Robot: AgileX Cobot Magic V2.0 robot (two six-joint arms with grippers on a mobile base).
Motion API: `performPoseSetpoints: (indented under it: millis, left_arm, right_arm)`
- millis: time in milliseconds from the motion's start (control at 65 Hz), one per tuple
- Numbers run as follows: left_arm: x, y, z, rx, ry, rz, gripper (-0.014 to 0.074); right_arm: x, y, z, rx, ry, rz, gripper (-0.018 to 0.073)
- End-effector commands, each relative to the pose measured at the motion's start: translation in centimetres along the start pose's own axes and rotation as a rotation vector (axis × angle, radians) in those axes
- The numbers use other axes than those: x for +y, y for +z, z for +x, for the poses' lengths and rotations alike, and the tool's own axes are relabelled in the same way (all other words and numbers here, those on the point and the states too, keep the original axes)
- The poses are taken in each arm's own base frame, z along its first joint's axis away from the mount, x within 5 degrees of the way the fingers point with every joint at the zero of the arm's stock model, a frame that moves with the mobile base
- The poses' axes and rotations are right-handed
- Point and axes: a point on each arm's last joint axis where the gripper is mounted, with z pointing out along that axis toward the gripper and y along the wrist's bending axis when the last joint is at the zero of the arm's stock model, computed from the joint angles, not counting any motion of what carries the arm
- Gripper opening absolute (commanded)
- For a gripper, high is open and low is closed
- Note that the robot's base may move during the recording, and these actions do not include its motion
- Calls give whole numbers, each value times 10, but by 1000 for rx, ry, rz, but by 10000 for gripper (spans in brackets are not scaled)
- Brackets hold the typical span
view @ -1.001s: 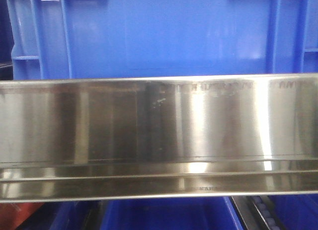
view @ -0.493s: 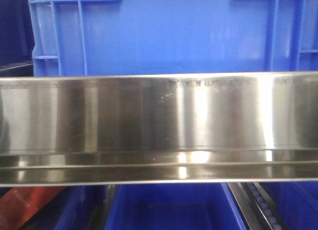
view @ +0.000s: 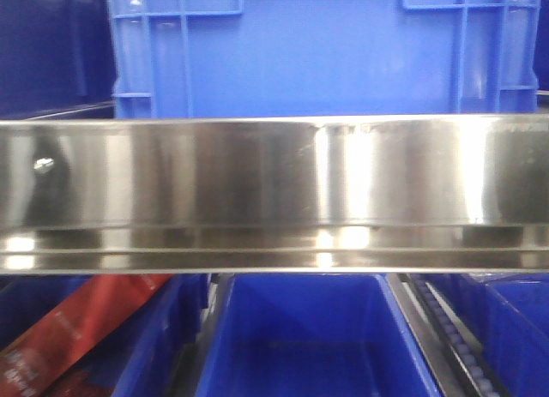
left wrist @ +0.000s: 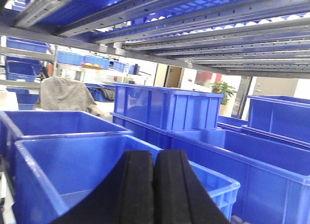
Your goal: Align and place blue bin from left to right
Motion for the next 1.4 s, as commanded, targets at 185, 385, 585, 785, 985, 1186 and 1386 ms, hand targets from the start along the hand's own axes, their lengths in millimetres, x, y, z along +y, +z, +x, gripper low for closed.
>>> performPoseSetpoints:
  millis: [185, 385, 585, 785, 985, 1186, 1386]
  left_arm:
    - [-2, -1, -2, -14, 5, 15, -111]
    - [-2, -1, -2, -14, 5, 15, -111]
    - [-2, -1, -2, -14, 5, 15, -111]
    - [-2, -1, -2, -14, 5, 15, -111]
    - [-2, -1, -2, -14, 5, 15, -111]
    - [-2, -1, -2, -14, 5, 15, -111]
    - [-2, -1, -2, -14, 5, 15, -111]
  right_arm:
    - [1, -1, -2, -19, -10, -9, -78]
    - [1, -1, -2, -19, -10, -9, -78]
    - [1, -1, -2, -19, -10, -9, -78]
    - [1, -1, -2, -19, -10, -9, -78]
    - [1, -1, -2, -19, -10, -9, -78]
    - [1, -1, -2, -19, -10, -9, -78]
    - [1, -1, -2, -19, -10, -9, -78]
